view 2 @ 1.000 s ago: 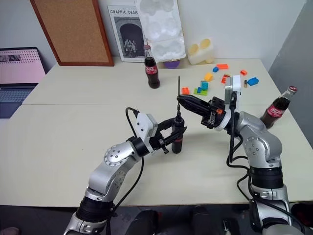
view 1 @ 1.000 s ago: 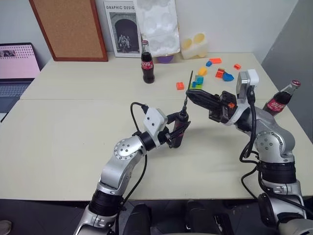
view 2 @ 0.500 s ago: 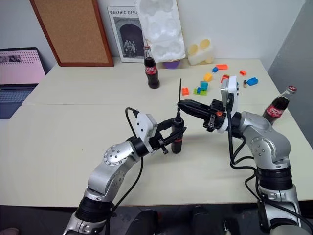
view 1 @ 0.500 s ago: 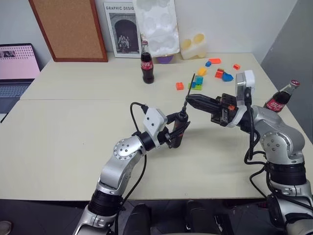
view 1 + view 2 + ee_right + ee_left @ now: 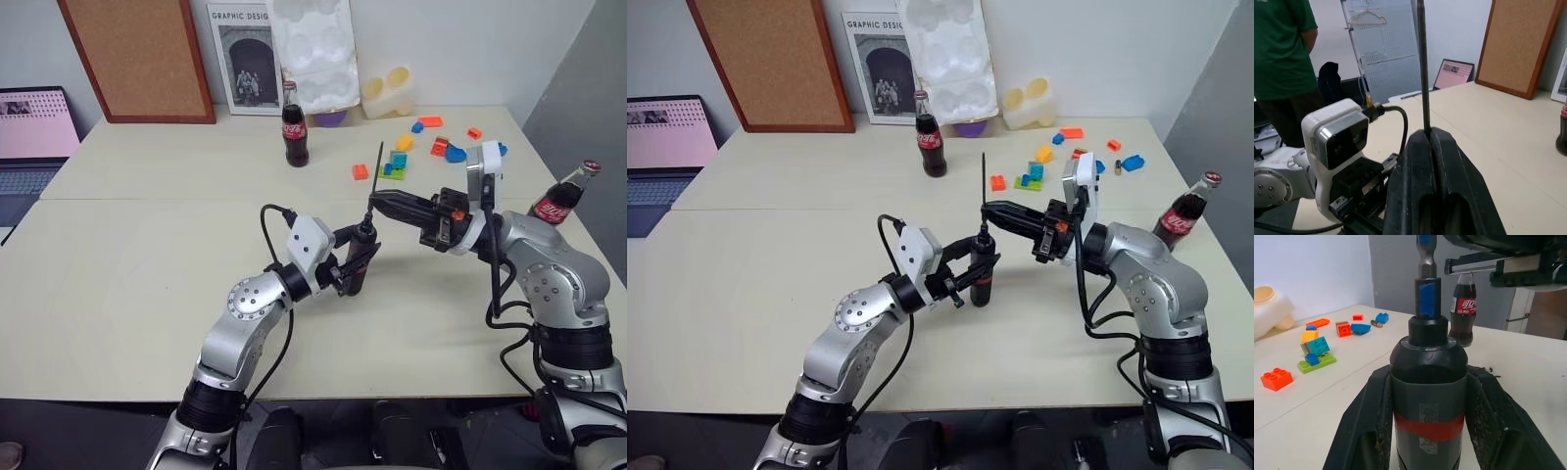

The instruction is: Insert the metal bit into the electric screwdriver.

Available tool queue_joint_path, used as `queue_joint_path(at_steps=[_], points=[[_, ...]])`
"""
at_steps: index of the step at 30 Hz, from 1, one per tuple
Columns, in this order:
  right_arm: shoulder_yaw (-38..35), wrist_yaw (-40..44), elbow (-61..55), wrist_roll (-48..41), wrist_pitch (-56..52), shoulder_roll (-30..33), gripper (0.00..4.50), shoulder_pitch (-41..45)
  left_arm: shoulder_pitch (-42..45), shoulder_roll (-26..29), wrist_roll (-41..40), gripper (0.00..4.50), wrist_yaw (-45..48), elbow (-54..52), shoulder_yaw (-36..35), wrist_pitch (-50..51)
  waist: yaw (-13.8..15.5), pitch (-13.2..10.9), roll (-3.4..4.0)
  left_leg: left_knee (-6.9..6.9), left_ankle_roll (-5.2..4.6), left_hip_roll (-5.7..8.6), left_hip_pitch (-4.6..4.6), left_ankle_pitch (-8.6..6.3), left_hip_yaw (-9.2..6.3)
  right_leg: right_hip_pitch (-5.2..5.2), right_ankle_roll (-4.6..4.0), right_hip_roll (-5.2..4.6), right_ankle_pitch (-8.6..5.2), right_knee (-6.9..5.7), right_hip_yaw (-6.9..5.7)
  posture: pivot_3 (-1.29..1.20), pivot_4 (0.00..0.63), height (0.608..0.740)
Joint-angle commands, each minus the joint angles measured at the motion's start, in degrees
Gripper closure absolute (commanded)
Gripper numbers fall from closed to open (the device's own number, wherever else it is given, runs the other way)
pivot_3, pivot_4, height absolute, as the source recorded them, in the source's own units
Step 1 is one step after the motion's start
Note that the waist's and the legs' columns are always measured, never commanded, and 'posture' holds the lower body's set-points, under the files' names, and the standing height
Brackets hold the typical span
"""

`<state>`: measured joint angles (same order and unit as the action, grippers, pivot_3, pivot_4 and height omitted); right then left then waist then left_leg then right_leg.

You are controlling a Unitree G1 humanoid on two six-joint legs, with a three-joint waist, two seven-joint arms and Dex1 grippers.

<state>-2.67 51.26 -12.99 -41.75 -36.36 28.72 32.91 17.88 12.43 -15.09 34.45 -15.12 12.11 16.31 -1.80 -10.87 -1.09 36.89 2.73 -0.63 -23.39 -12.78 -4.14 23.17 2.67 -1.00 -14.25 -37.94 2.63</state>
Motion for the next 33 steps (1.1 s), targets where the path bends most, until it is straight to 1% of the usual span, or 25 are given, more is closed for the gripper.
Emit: queue_joint_path(at_steps=[1, 7, 17, 22, 26, 29, 33], points=[[1.7, 0.8, 0.3, 2.1, 0.5, 1.0, 4.50, -0.6, 0.3, -0.1, 0.3, 2.84, 0.0, -1.2, 0.0, -1.9, 0.0, 0.0, 0.00, 0.00, 0.00, 0.00, 0.00, 0.00, 0.00, 0.00, 0.00, 0.00, 0.00, 0.00, 0.00, 0.00, 0.150, 0.740], [2.7, 2.5, 0.3, 2.3, 0.1, 2.2, 4.50, -0.5, 0.3, 0.0, 0.3, 2.84, 0.1, -1.2, -0.1, -2.0, 0.0, 0.0, 0.00, 0.00, 0.00, 0.00, 0.00, 0.00, 0.00, 0.00, 0.00, 0.00, 0.00, 0.00, 0.00, 0.00, 0.150, 0.740], [2.7, 2.6, -0.4, -1.6, -7.3, 4.7, 4.50, -0.4, 0.3, 0.2, 0.3, 2.84, 0.3, -1.3, 0.1, -2.1, 0.0, 0.0, 0.00, 0.00, 0.00, -0.01, 0.02, 0.00, 0.00, -0.01, -0.01, 0.00, -0.01, 0.00, 0.00, 0.00, 0.150, 0.740], [2.8, 2.6, -0.6, -2.1, -8.1, 5.4, 4.50, 0.0, 0.2, 0.1, 0.3, 2.84, 0.3, -1.3, 0.2, -2.1, 0.0, 0.0, 0.00, 0.00, 0.00, -0.01, 0.02, 0.00, 0.00, -0.03, -0.01, 0.00, -0.01, 0.01, 0.00, 0.00, 0.150, 0.740], [3.7, 2.0, -1.0, -1.1, -9.7, 6.7, 4.50, 1.3, 0.3, 0.1, 0.4, 2.84, 0.4, -1.2, 0.2, -2.2, 0.0, 0.0, 0.00, 0.00, 0.00, -0.01, 0.02, 0.00, 0.01, -0.03, -0.01, 0.00, -0.01, 0.01, 0.00, 0.00, 0.150, 0.740], [6.7, 4.5, -3.1, -0.4, -10.8, 9.0, 4.50, 3.4, 0.3, 0.1, 0.5, 2.84, 0.4, -1.1, 0.2, -2.2, 0.0, 0.0, 0.04, -0.01, 0.00, 0.00, 0.01, 0.00, 0.02, -0.02, -0.01, -0.01, -0.01, 0.03, 0.02, 0.00, 0.150, 0.740], [5.7, 5.0, -3.3, -2.2, -10.0, 8.2, 4.50, 4.1, 0.2, 0.0, 0.5, 2.84, 0.4, -1.0, 0.2, -2.3, 0.1, 0.0, 0.03, -0.02, 0.00, -0.02, 0.01, 0.00, 0.01, -0.02, -0.02, 0.00, -0.02, 0.06, -0.02, 0.00, 0.150, 0.740]])
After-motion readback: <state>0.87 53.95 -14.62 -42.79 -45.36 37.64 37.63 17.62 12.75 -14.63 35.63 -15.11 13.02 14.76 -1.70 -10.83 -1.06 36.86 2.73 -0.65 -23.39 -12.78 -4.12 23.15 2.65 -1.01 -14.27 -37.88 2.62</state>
